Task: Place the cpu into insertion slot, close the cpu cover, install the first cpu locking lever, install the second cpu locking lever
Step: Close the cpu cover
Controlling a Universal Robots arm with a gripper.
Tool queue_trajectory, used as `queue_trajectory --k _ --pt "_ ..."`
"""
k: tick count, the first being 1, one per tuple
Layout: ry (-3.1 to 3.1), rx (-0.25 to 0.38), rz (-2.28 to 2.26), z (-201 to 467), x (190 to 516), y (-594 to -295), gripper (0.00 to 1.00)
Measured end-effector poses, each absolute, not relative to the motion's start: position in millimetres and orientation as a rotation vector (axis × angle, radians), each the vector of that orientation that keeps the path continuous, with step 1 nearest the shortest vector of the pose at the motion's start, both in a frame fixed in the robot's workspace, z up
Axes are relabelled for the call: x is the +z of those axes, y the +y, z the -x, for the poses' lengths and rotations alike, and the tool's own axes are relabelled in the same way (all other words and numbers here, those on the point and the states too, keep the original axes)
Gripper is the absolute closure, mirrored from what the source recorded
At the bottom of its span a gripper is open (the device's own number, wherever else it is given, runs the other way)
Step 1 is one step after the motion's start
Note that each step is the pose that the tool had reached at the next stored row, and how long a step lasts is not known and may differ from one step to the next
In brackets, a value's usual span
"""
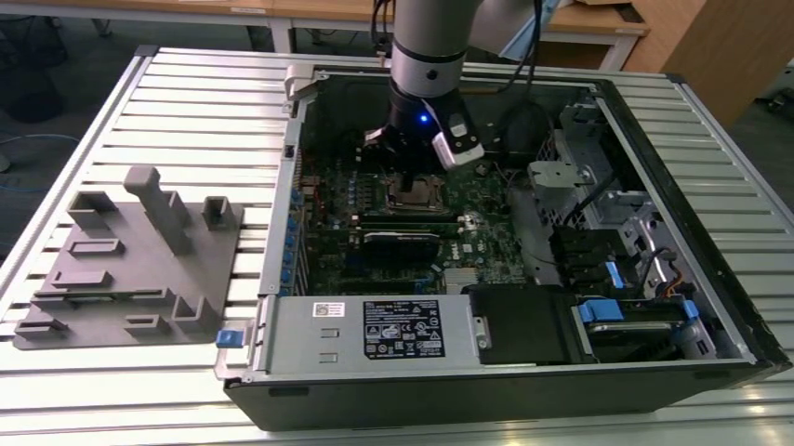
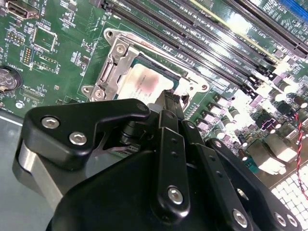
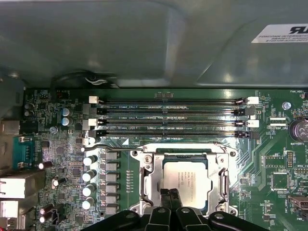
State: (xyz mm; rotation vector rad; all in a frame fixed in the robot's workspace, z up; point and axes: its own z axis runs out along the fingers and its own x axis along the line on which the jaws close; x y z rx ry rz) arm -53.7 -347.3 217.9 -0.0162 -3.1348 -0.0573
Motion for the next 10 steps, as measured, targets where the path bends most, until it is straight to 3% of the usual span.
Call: queue_trajectory --k 10 --pt "-3.135 -0.057 0.016 55.3 217.9 -347.3 0.89"
